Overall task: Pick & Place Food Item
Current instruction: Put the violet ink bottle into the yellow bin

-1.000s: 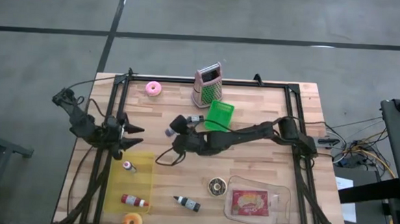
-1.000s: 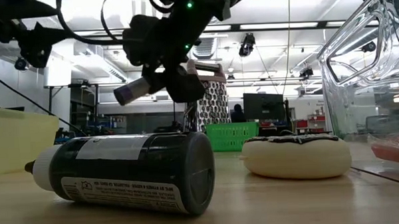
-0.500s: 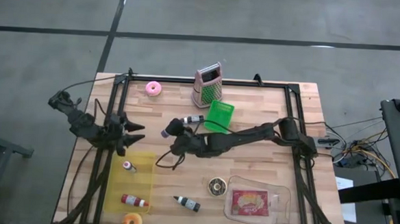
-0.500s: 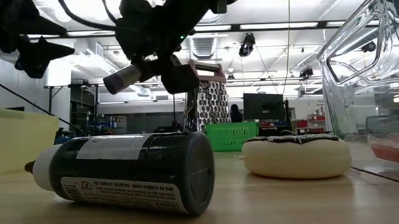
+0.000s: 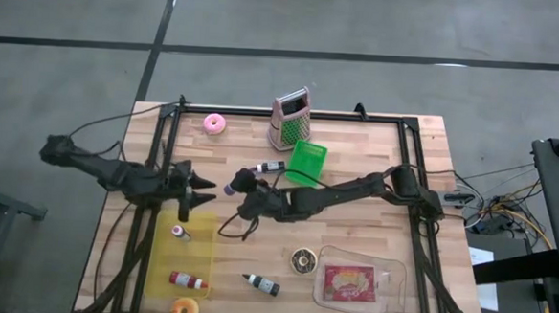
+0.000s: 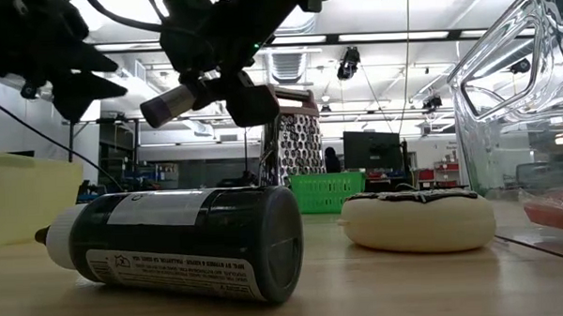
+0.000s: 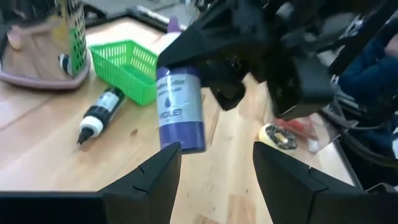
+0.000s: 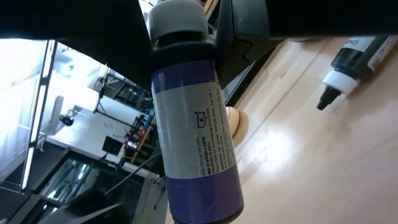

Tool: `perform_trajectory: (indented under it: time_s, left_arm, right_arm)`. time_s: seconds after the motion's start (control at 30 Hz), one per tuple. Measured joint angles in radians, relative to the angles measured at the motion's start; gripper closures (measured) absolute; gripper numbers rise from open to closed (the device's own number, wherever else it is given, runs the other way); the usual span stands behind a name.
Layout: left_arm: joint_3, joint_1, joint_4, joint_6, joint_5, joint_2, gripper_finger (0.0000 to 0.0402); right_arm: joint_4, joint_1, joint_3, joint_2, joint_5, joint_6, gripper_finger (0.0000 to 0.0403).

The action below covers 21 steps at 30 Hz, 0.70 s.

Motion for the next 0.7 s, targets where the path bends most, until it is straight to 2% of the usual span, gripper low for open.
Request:
perform_trajectory:
  time_s: [0.2,0.4,0.7]
  left_arm:
    - [0.024,0.154,0.092,0.044,0.2,0.115,0.0197]
    - [0.069,0.272,0.107,0.071,0.365,0.225,0.0196]
    - [0.126,0.347,0.124,0.106,0.47,0.406,0.0195]
  right_arm:
    - [0.001,0.004,0.0,0.0,0.0,-0.006,0.0273]
    - [0.003,0.005,0.0,0.0,0.0,-0.006,0.0273]
    - [-0.015,0.005,-0.005,0.0,0.013,-0.015,0.0276]
